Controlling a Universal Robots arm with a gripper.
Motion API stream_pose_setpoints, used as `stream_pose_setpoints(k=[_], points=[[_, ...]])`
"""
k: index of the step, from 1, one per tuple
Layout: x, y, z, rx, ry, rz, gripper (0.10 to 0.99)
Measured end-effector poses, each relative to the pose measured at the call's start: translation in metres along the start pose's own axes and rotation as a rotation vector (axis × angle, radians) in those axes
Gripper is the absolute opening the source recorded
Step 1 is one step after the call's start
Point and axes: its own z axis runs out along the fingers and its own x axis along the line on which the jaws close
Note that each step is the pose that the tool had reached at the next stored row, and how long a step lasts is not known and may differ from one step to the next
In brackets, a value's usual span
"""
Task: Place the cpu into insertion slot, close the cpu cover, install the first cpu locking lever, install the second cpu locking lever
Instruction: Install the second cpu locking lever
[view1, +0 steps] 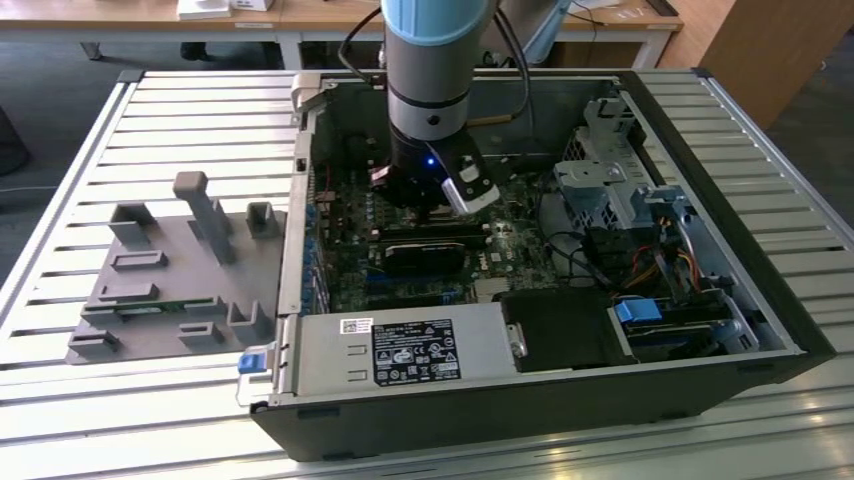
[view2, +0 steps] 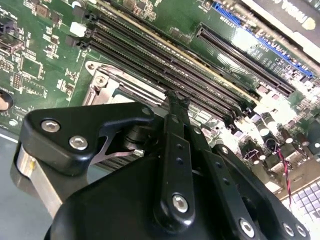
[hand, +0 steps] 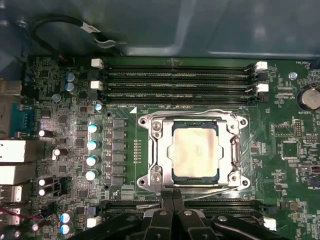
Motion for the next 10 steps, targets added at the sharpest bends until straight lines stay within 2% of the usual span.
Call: stream_pose_setpoints(k=[6,10], points=[[0.0049,-0.0070,-0.0008,-0.033,0.0004,0.000,0.106],[0.0064,-0.0116,-0.0013,-0.051,0.0009,-0.001,0.106]])
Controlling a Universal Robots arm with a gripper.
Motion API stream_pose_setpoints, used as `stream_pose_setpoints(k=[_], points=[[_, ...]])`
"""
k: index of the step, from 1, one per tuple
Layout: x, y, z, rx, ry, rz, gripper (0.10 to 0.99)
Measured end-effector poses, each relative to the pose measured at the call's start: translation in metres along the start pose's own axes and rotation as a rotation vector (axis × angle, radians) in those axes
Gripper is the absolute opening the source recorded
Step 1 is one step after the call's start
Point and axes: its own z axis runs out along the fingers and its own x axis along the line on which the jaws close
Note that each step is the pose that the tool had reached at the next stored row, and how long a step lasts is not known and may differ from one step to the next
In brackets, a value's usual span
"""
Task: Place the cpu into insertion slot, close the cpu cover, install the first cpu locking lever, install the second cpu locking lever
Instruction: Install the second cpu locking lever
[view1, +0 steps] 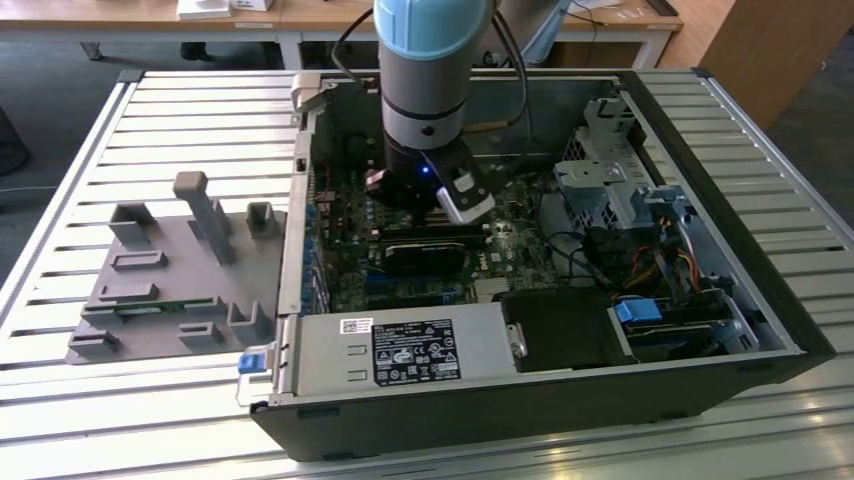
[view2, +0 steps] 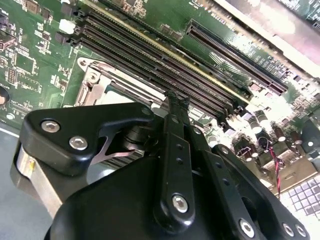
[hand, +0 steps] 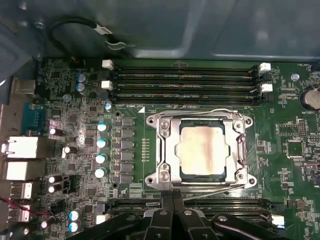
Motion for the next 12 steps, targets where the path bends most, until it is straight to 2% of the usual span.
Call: stream_pose_setpoints(k=[3,9,12], points=[[0.0000,-0.0030,-0.0004,-0.007,0.0002,0.000,0.106],[0.0006,-0.0053,-0.0003,-0.034,0.0004,0.001,0.106],[0.0013,-0.0066,0.0008,-0.037,0.0003,0.001,0.106]])
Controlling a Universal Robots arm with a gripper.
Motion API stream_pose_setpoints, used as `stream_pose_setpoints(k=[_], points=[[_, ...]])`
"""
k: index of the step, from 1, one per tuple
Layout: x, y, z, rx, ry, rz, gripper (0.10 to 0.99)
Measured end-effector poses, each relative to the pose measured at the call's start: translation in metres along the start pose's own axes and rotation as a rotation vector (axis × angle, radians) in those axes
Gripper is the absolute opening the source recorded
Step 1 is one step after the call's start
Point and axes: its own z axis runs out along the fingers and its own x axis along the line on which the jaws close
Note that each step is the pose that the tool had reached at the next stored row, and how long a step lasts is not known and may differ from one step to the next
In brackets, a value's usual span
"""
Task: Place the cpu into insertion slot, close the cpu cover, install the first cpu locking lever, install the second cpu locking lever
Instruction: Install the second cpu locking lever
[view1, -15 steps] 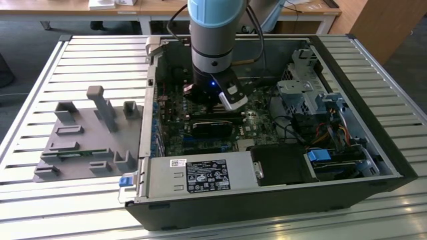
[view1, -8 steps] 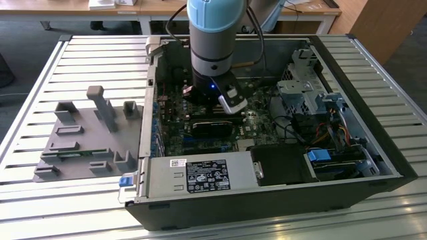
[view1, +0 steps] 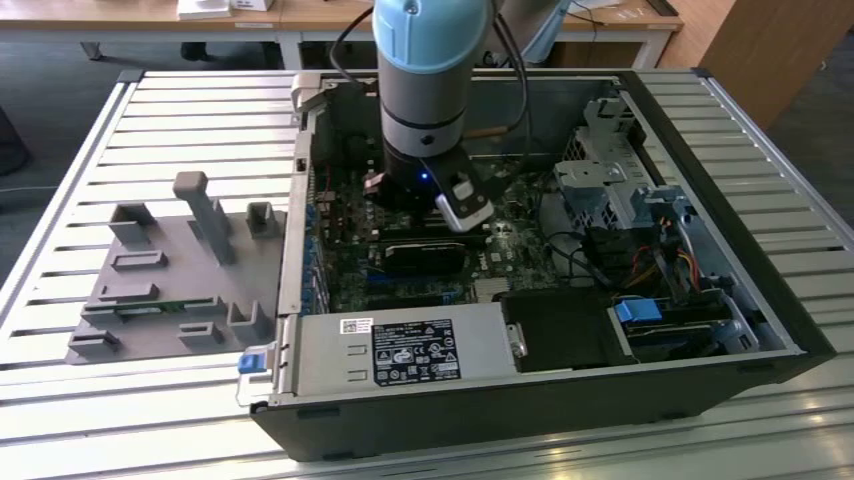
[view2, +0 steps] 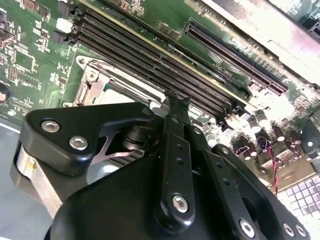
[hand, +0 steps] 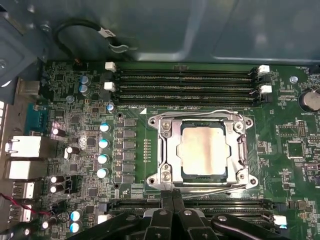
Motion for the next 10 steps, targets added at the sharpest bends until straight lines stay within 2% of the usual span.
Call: stream_pose_setpoints(k=[3,10], points=[[0.0017,-0.0011,0.0009,-0.002,0.0003,0.000,0.106],[0.0051,-0.0040,0.0037,-0.018,0.0009,-0.003,0.106]])
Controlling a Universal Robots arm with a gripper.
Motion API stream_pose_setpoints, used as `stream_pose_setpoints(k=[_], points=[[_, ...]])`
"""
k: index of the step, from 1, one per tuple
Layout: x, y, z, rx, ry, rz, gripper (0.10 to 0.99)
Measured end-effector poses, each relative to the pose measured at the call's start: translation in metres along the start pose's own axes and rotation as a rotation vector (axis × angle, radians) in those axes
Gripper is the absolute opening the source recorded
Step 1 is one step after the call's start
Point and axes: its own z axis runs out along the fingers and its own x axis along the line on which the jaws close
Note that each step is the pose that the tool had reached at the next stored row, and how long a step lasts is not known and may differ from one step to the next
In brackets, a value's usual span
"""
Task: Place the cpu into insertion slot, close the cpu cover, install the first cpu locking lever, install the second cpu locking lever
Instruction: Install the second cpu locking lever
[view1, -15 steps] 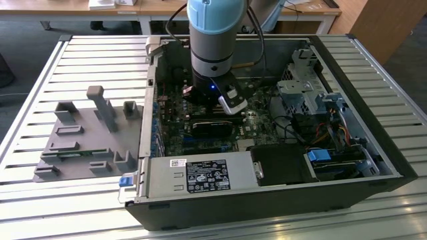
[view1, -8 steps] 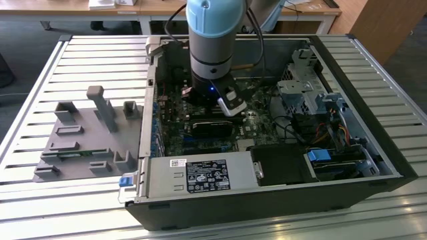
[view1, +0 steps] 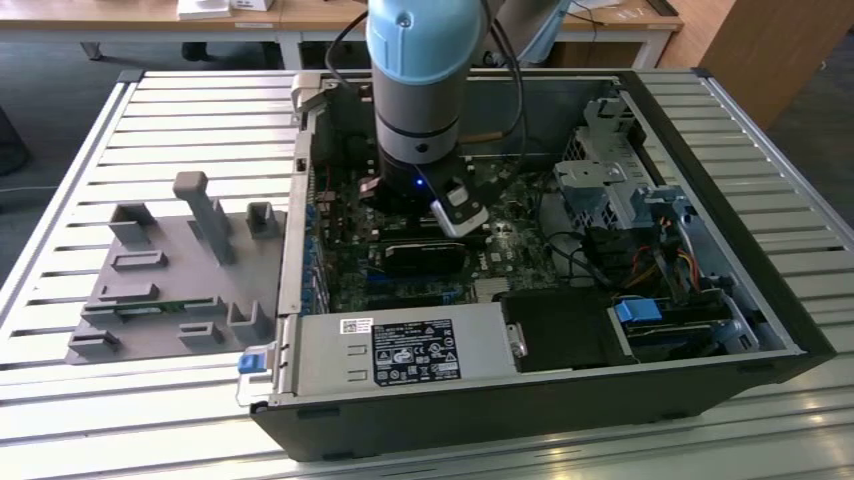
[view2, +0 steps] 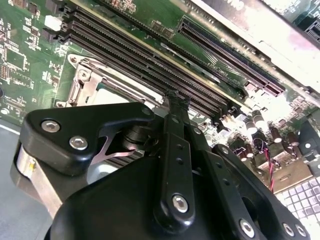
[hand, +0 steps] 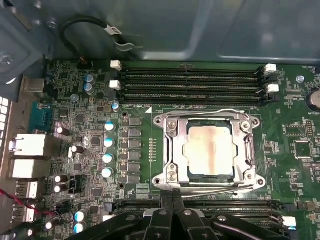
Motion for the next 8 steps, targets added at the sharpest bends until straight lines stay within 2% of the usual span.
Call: stream_pose_setpoints(k=[8], points=[[0.0013,-0.0012,0.0046,-0.007,0.0003,-0.001,0.106]])
